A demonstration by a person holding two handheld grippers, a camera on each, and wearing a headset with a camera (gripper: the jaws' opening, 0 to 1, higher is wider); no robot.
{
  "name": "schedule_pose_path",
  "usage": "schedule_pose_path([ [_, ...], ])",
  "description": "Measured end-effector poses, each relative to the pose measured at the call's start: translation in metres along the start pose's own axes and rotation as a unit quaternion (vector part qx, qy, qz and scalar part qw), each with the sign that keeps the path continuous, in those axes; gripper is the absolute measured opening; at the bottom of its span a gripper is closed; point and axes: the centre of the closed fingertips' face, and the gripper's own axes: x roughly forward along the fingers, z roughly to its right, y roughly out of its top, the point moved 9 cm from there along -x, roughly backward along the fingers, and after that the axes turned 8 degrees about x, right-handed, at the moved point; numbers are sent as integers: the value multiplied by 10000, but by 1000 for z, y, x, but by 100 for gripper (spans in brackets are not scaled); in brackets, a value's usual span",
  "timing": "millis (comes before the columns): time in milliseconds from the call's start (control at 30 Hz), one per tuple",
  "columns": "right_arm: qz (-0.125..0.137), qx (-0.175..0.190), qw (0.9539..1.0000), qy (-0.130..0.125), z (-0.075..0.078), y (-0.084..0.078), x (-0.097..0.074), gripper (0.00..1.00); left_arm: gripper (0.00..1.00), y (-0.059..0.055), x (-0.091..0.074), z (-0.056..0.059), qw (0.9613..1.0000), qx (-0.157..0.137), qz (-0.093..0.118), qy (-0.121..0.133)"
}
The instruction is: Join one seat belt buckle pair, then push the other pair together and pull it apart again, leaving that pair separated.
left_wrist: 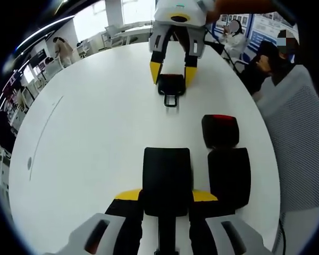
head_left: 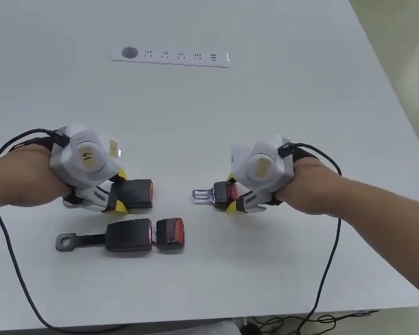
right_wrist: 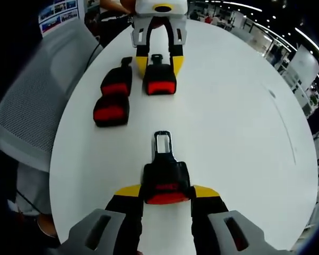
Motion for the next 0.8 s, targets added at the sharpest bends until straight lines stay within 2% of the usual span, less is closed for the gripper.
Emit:
schedule_pose_path([
  [100, 52, 37, 10000, 15, 2, 6, 5, 31, 34, -1, 1, -1, 10000, 50, -39, -22],
  [333, 195, 21, 9998, 53, -6, 31, 17, 31, 34, -4, 3, -2, 10000, 16, -53, -2],
  [533, 247, -2, 9997, 57, -11, 50, 27, 31, 34, -1, 3, -1, 9999, 43, -116, -6],
  [633, 277, 26, 9996, 69, -9, 55, 30, 31, 34, -1, 3, -1, 9999, 51, -140, -7],
  [800, 309, -13, 9995, 26, -15, 60, 32, 31, 34, 0, 3, 0, 9998, 21, -190, 2],
])
